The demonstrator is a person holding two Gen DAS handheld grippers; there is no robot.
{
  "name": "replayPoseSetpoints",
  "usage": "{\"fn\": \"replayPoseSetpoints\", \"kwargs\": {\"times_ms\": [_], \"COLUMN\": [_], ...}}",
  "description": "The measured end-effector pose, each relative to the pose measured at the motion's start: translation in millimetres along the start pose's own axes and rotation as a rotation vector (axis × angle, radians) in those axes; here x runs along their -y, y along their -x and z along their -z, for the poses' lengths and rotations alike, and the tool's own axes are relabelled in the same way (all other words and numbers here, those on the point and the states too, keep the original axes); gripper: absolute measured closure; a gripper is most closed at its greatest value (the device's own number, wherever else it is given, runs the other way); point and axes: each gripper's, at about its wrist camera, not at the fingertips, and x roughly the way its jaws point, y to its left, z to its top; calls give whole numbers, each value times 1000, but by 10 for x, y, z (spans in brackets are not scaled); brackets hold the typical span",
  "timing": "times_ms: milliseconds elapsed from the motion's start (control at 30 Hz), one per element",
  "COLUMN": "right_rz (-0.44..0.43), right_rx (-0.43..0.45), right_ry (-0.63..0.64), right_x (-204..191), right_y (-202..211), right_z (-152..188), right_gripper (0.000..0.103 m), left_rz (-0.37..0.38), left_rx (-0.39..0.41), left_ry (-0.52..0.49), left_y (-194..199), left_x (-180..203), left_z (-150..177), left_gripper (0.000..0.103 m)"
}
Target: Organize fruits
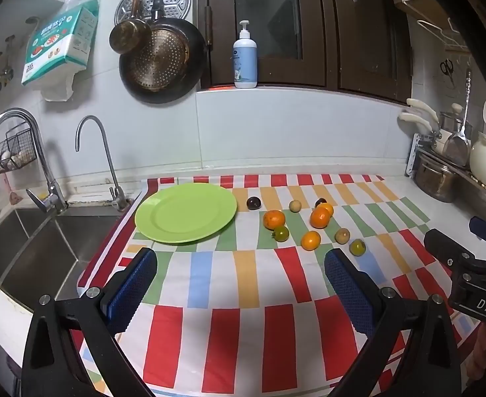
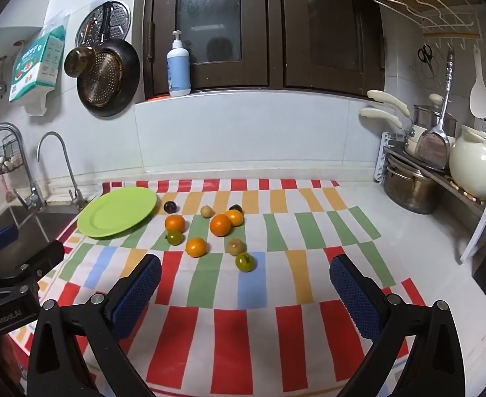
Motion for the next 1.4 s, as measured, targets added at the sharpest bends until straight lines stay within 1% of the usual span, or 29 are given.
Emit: {"fn": "replayPoseSetpoints", "kwargs": {"times_ms": [400, 433, 1400], "right_rz": [1, 2, 5], "right_rx": [6, 8, 11], "right_ry": [5, 6, 10], "right_x": [-6, 5, 12], "right_y": [10, 30, 2], "right_z": [-4, -58, -23], "right_gripper": [1, 1, 1], "left_rz": [7, 7, 30], "left_rx": [11, 11, 17], "left_ry": [-7, -8, -9], "left_y": [17, 17, -8], "left_x": [12, 13, 35], "left_z": [-33, -35, -45], "left_gripper": [0, 0, 0]}}
